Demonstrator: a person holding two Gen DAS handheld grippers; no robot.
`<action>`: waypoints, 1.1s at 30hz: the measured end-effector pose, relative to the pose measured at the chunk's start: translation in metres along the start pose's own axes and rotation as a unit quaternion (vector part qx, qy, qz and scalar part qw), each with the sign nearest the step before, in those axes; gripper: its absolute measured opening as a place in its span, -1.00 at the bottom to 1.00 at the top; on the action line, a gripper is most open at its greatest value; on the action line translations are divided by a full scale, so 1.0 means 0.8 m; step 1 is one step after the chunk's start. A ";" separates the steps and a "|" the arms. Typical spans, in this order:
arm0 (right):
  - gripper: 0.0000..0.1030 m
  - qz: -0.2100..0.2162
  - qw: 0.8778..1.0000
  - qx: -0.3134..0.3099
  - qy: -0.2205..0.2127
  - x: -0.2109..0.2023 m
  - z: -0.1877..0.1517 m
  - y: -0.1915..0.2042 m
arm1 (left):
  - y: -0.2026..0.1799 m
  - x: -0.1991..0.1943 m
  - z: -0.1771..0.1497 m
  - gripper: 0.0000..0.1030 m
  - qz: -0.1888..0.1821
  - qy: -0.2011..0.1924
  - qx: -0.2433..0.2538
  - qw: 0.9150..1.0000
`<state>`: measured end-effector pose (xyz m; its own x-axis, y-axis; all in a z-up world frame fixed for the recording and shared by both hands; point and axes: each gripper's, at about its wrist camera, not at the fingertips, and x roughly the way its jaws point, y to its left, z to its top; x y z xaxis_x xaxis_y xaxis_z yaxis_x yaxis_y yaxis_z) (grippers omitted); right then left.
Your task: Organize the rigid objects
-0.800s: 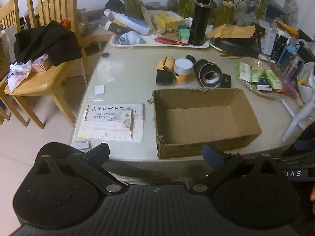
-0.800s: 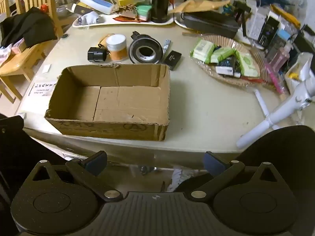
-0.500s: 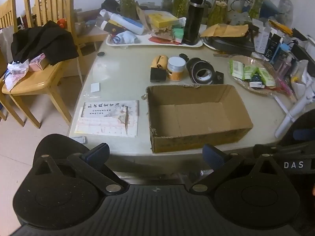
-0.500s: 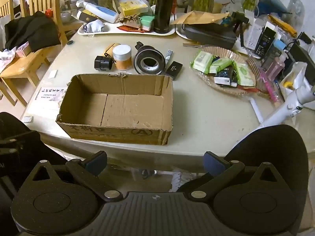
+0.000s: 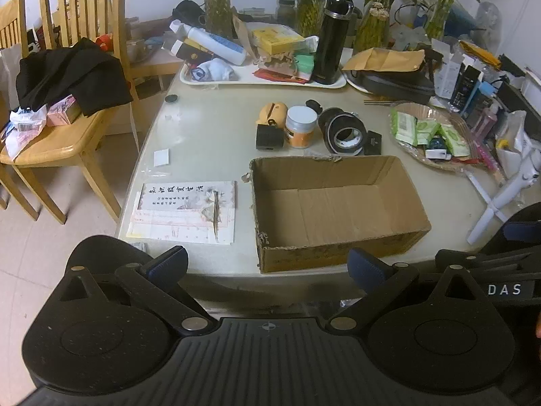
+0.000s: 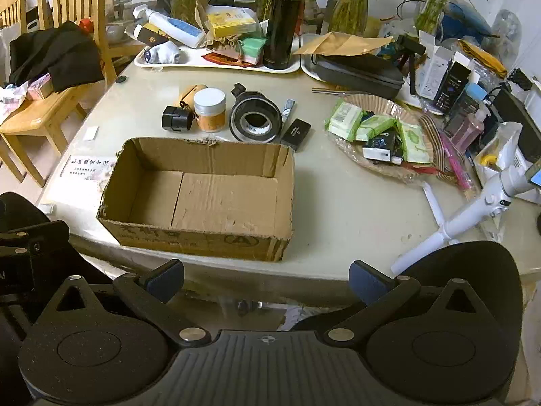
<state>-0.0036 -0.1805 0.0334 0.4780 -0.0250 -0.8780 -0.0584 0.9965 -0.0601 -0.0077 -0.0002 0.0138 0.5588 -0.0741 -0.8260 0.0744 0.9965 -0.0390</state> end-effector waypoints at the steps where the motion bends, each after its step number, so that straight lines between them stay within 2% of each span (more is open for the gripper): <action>1: 1.00 0.001 1.000 0.001 0.001 0.002 0.001 -0.001 | 0.000 0.002 0.001 1.00 -0.001 0.000 0.001 1.000; 17: 1.00 0.005 1.000 -0.002 0.010 0.044 0.033 -0.007 | -0.006 0.040 0.030 1.00 -0.014 0.021 0.024 0.999; 22: 1.00 0.007 1.000 -0.002 0.016 0.057 0.041 -0.010 | -0.009 0.054 0.036 1.00 -0.007 0.036 0.029 0.999; 33: 1.00 0.008 0.997 0.004 0.073 0.103 0.036 -0.015 | -0.009 0.079 0.033 1.00 0.004 0.053 0.034 0.998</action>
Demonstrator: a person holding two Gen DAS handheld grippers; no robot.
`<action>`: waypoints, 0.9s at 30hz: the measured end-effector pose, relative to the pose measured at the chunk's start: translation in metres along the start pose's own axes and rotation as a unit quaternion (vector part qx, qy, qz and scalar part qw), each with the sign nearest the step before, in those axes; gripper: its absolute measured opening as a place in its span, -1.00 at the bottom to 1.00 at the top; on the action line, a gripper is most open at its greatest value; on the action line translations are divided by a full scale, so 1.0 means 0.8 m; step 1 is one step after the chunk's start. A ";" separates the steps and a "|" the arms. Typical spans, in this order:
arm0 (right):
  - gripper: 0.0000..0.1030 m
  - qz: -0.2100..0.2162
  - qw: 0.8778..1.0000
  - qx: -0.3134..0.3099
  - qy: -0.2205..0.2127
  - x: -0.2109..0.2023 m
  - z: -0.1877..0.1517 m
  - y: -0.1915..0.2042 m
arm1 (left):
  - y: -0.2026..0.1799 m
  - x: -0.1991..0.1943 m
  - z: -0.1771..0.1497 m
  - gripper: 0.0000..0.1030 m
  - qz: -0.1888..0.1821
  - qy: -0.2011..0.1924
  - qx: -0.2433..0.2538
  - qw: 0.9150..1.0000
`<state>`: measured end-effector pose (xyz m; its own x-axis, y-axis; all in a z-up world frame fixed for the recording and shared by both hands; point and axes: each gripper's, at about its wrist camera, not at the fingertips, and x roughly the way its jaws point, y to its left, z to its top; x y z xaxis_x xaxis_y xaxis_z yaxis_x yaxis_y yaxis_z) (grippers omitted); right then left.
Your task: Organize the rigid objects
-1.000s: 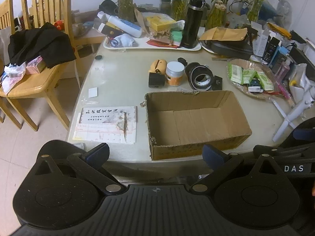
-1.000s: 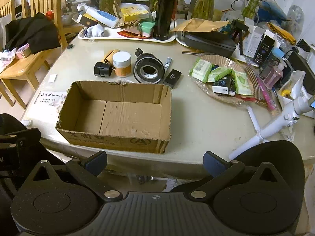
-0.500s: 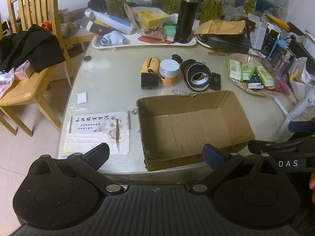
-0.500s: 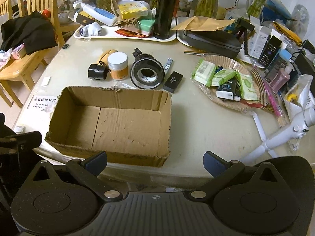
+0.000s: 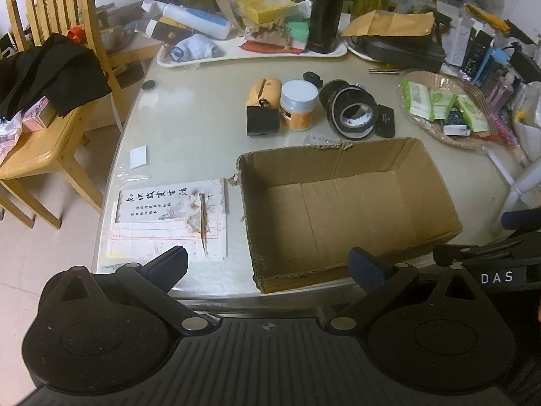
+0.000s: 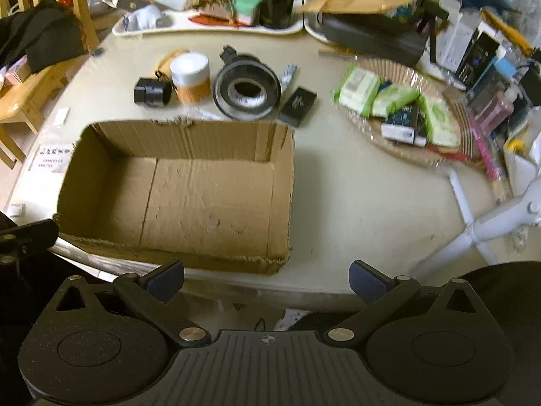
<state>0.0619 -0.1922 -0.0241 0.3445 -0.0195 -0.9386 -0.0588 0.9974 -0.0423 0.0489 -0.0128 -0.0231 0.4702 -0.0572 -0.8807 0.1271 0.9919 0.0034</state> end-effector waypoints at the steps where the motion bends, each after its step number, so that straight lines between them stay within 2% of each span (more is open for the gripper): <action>1: 1.00 -0.001 1.000 0.001 0.005 0.003 -0.001 0.000 | 0.000 0.002 0.000 1.00 -0.002 0.001 0.000 1.000; 9: 1.00 -0.008 0.999 0.014 0.028 0.020 -0.002 -0.009 | -0.006 0.012 -0.003 1.00 0.007 0.009 0.011 1.000; 21: 1.00 -0.007 1.000 0.005 0.025 0.024 0.005 -0.011 | -0.009 0.018 0.001 0.99 -0.003 0.006 0.018 1.000; 27: 1.00 -0.002 1.000 -0.006 0.018 0.024 0.015 -0.010 | -0.017 0.018 0.006 0.99 -0.012 -0.005 0.037 0.999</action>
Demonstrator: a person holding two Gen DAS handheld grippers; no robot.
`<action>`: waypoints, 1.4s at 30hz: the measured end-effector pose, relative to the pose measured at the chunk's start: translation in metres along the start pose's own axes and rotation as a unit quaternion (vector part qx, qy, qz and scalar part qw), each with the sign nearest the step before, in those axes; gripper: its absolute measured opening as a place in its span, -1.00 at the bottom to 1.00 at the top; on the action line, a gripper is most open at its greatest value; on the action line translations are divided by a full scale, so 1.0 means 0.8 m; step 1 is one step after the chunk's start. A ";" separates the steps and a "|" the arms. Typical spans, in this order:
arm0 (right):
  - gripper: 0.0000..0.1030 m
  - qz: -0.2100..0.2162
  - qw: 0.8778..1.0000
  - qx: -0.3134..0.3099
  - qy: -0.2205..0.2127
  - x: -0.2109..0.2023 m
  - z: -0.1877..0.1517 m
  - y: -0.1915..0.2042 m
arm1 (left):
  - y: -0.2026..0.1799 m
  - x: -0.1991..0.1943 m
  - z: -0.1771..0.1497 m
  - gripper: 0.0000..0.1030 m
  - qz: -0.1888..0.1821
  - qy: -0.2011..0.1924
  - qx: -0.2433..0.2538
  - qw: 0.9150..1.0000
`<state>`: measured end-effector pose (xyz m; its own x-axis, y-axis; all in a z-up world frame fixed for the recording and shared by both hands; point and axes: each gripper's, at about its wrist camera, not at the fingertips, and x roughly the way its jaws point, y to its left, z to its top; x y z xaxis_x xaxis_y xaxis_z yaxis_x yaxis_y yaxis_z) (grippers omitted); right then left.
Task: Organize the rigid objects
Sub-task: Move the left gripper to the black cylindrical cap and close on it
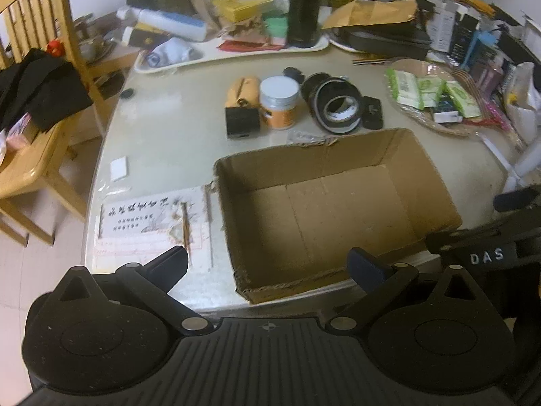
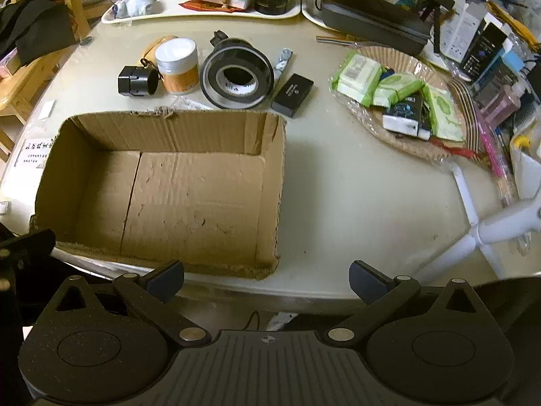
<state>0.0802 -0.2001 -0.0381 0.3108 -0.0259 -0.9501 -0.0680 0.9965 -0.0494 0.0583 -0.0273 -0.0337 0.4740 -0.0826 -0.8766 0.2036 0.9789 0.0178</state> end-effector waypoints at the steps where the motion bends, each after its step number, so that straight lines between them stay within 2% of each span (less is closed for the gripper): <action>1: 1.00 0.002 1.000 -0.002 -0.003 -0.001 0.002 0.000 | 0.000 0.000 0.002 0.99 -0.002 -0.002 0.001 1.000; 7: 1.00 0.005 1.000 -0.018 -0.021 -0.004 0.020 -0.006 | 0.003 -0.001 0.014 0.99 -0.003 -0.018 -0.003 1.000; 13: 1.00 0.017 0.998 -0.028 -0.047 -0.007 0.031 -0.013 | 0.001 -0.008 0.025 0.99 0.005 -0.059 0.011 0.998; 21: 1.00 0.043 0.995 -0.046 -0.072 -0.005 0.042 -0.017 | 0.015 -0.001 0.039 0.99 -0.006 -0.072 0.004 0.997; 31: 1.00 0.110 0.987 -0.043 -0.110 0.007 0.065 -0.037 | 0.034 0.023 0.060 0.99 -0.020 -0.074 -0.013 0.997; 42: 1.00 0.119 0.986 -0.008 -0.113 0.023 0.071 -0.056 | 0.041 0.062 0.087 0.99 0.002 -0.087 -0.019 0.996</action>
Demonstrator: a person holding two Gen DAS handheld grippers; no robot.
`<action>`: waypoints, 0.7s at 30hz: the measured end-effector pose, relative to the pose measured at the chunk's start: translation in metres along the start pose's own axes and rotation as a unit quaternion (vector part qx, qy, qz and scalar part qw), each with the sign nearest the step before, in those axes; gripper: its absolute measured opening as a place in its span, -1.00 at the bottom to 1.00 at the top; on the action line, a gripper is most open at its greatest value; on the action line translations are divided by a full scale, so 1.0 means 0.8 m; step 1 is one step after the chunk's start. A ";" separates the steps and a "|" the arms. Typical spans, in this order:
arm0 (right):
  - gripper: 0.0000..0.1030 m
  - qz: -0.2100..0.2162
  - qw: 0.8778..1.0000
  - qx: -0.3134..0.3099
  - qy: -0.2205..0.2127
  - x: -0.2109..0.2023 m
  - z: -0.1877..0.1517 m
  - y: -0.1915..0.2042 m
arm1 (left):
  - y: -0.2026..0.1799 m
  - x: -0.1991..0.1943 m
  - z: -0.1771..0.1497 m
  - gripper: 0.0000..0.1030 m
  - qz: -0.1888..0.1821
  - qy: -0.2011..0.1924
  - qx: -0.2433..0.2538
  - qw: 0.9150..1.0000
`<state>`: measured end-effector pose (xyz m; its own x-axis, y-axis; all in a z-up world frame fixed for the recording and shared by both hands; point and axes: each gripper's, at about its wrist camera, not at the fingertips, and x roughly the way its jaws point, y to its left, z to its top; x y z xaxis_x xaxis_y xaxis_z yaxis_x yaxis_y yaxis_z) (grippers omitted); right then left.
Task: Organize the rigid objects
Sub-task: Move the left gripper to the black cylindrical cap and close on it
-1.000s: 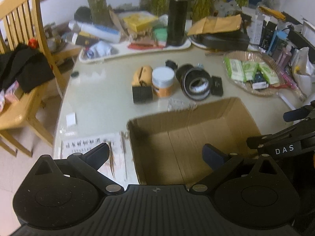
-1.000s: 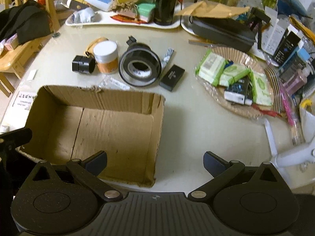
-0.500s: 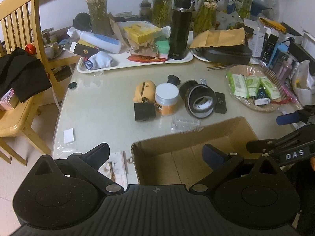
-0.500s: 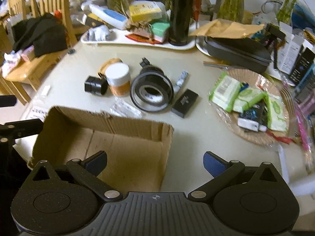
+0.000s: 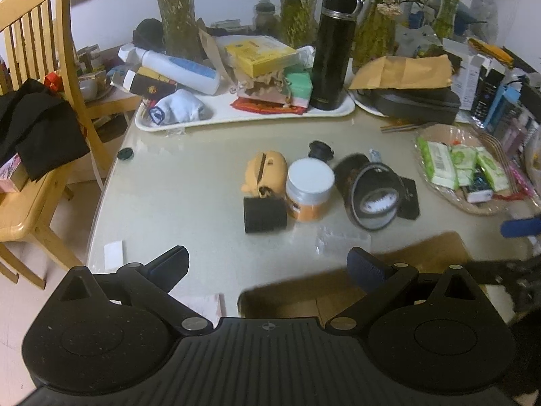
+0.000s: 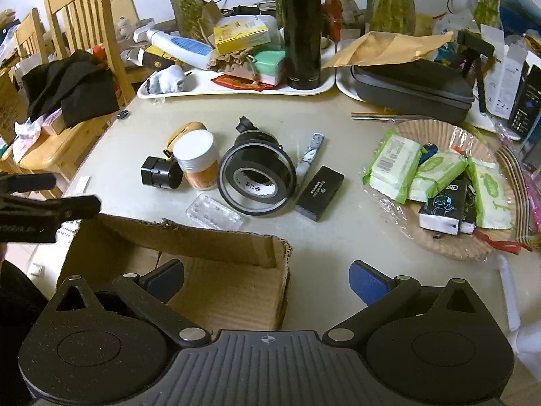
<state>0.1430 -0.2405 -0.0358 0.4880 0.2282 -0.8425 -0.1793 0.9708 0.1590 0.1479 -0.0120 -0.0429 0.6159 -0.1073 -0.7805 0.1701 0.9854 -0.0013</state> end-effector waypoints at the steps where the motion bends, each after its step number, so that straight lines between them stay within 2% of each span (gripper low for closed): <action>1: 1.00 0.000 1.000 0.001 0.000 0.000 0.000 -0.001 | 0.000 0.004 0.003 0.99 0.003 -0.001 -0.001 1.000; 7: 1.00 -0.014 1.000 0.006 -0.002 0.003 0.000 -0.006 | -0.002 0.030 0.016 0.99 0.012 -0.003 0.000 1.000; 14: 1.00 -0.012 1.000 0.016 -0.004 0.002 0.001 -0.011 | -0.007 0.075 0.028 0.96 0.015 0.014 0.008 1.000; 16: 1.00 -0.014 1.000 0.018 -0.002 0.002 0.001 -0.011 | -0.005 0.091 0.032 0.72 0.023 0.027 0.005 0.999; 17: 1.00 -0.016 1.000 0.019 -0.001 0.003 0.001 -0.012 | -0.004 0.100 0.034 0.66 0.025 0.037 0.001 0.999; 21: 1.00 -0.018 1.000 0.025 0.002 0.004 0.000 -0.015 | -0.001 0.126 0.038 0.66 0.028 0.056 -0.010 0.998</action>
<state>0.1472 -0.2513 -0.0405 0.4904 0.1929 -0.8499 -0.1193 0.9809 0.1538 0.2332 -0.0274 -0.1022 0.5339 -0.0380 -0.8447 0.1214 0.9921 0.0322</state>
